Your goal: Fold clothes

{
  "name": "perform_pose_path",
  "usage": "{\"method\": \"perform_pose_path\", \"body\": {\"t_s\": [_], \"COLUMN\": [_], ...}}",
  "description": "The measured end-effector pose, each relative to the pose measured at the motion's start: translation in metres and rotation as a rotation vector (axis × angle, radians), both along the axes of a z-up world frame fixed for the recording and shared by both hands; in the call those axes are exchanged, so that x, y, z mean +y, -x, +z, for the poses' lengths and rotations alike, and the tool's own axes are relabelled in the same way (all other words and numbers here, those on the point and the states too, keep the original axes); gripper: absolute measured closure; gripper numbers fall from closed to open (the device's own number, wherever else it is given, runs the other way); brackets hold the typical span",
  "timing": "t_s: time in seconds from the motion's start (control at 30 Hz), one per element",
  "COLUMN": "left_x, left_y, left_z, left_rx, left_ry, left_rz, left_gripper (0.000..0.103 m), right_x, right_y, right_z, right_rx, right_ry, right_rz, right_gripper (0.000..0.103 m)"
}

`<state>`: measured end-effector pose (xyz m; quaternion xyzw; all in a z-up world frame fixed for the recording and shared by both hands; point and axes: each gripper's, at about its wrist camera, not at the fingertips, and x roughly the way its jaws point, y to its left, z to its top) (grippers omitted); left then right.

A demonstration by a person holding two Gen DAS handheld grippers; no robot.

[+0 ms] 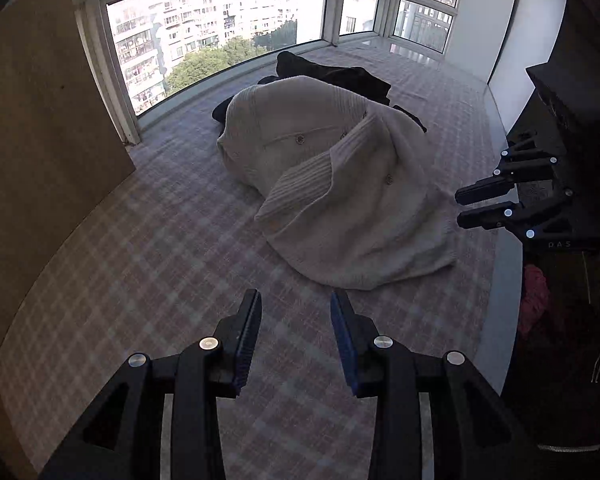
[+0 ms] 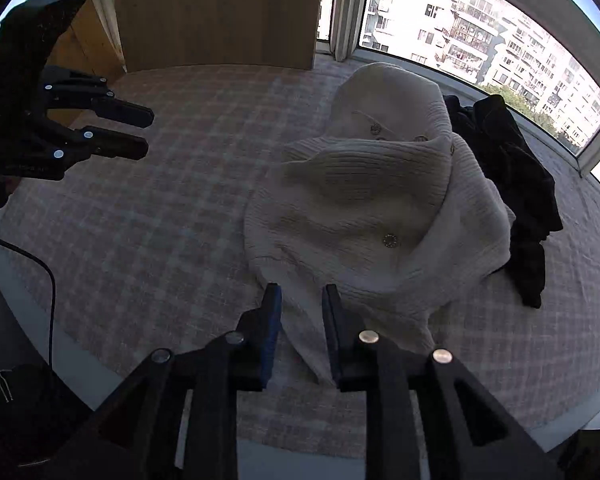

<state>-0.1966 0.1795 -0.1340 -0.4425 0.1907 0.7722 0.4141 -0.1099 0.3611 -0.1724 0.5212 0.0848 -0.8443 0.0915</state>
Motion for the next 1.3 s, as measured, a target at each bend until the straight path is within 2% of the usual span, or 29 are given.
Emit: {"method": "perform_pose_path", "body": {"t_s": [0.1,0.17,0.27,0.37,0.5,0.83,0.87,0.93,0.97,1.1,1.3], "left_x": [-0.012,-0.018,-0.029,-0.038,-0.052,-0.070,-0.070,-0.068,-0.067,-0.061,-0.052], "left_y": [0.004,0.006,0.008,0.013,0.015,0.030,0.031,0.032,0.033,0.033,0.038], "left_z": [-0.008,-0.010,-0.015,-0.024,-0.030,-0.040,-0.042,-0.045,-0.047,-0.051,-0.052], "left_rx": [-0.041,-0.048,-0.050,-0.057,-0.057,-0.084,-0.087,-0.094,-0.097,-0.097,-0.099], "left_ry": [-0.030,-0.031,-0.018,0.004,0.016,-0.022,-0.023,-0.019,-0.014,0.001,0.011], "left_rz": [0.009,0.008,0.006,0.017,0.024,0.061,0.062,0.063,0.062,0.051,0.050], "left_gripper": [0.064,0.060,0.056,0.053,0.053,0.052,0.052,0.052,0.052,0.052,0.052], "right_x": [-0.024,-0.039,-0.054,-0.059,-0.060,-0.062,-0.062,-0.058,-0.056,-0.043,-0.004], "right_y": [0.010,0.022,0.041,0.062,0.075,0.106,0.108,0.110,0.110,0.112,0.097], "right_z": [-0.037,-0.051,-0.056,-0.065,-0.072,-0.090,-0.091,-0.091,-0.090,-0.081,-0.019], "right_rx": [-0.056,-0.072,-0.060,-0.100,-0.123,-0.178,-0.182,-0.182,-0.183,-0.186,-0.033], "right_ry": [-0.022,-0.077,-0.120,-0.136,-0.156,-0.205,-0.205,-0.188,-0.180,-0.100,-0.053], "right_rz": [0.021,0.024,0.045,0.064,0.060,0.050,0.049,0.046,0.045,0.022,-0.049], "right_gripper": [0.079,0.079,0.077,0.062,0.062,0.059,0.061,0.075,0.091,0.095,0.095]}}
